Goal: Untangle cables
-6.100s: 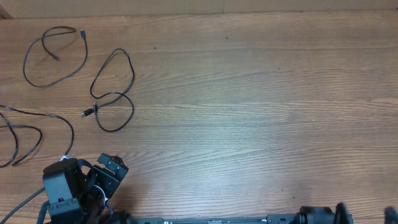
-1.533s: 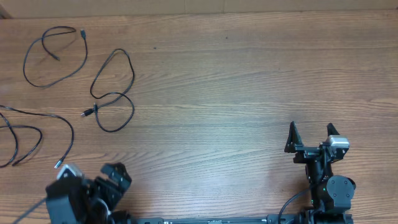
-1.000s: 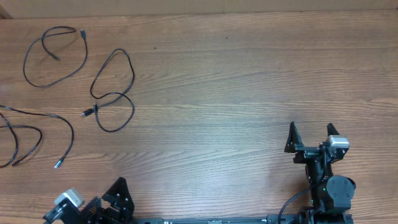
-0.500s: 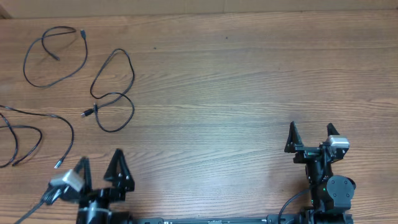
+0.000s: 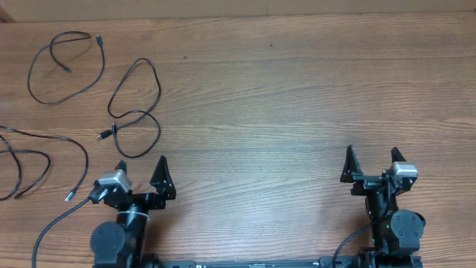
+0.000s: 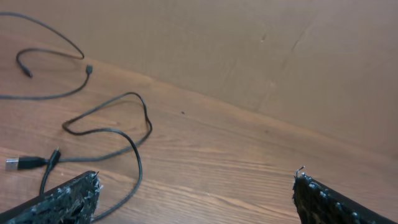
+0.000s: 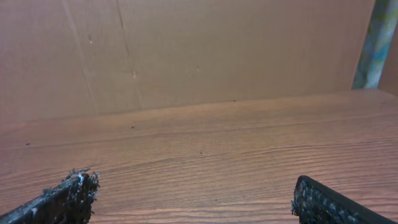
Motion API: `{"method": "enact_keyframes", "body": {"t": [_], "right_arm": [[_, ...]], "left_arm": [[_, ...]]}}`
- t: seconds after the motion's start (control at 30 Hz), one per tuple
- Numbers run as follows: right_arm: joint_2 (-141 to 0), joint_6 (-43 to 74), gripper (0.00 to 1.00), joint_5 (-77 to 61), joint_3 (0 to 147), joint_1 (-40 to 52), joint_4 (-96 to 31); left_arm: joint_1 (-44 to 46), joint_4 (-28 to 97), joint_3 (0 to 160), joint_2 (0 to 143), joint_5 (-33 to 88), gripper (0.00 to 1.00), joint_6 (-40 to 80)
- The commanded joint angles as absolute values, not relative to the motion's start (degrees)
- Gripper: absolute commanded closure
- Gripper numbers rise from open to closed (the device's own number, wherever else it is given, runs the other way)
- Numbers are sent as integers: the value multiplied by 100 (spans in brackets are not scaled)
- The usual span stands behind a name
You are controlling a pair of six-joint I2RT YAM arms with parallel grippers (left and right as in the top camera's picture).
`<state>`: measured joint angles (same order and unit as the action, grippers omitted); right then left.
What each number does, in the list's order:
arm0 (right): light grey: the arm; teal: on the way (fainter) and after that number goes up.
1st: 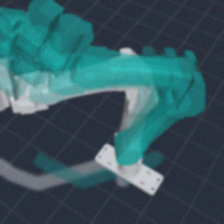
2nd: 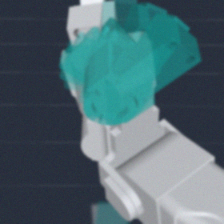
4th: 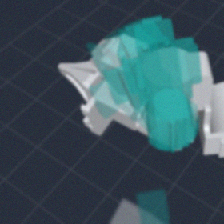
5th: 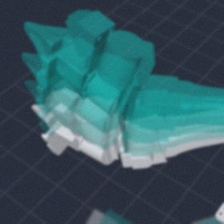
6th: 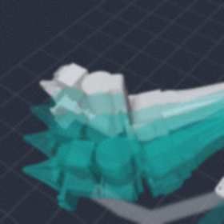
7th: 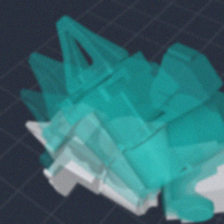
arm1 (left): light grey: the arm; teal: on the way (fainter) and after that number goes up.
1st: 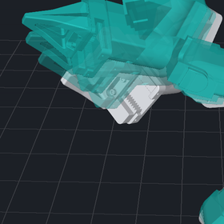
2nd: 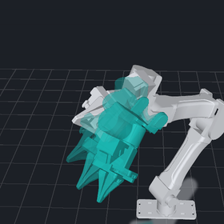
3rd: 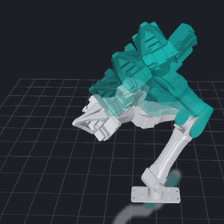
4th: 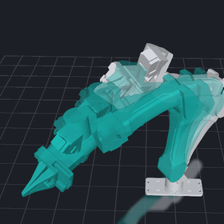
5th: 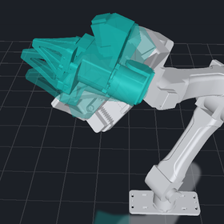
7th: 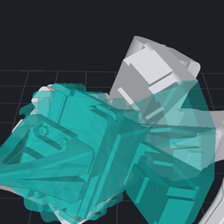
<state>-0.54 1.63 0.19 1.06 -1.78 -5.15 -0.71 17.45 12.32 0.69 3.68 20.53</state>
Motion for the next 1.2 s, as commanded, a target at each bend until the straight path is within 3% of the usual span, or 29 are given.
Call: {"method": "enact_keyframes", "body": {"t": [0.0,0.27,0.57,1.17], "right_arm": [[-16,143,0,-8,43,-185,-482],[-16,143,0,-8,43,-185,-482],[-16,143,0,-8,43,-185,-480],[-16,143,0,-8,43,-185,-482]], "left_arm": [[5,1321,794,19,410,0,1415],[3,456,23,14,73,0,727],[3,458,25,14,104,0,-329],[-1,443,25,14,73,0,-148]]}}
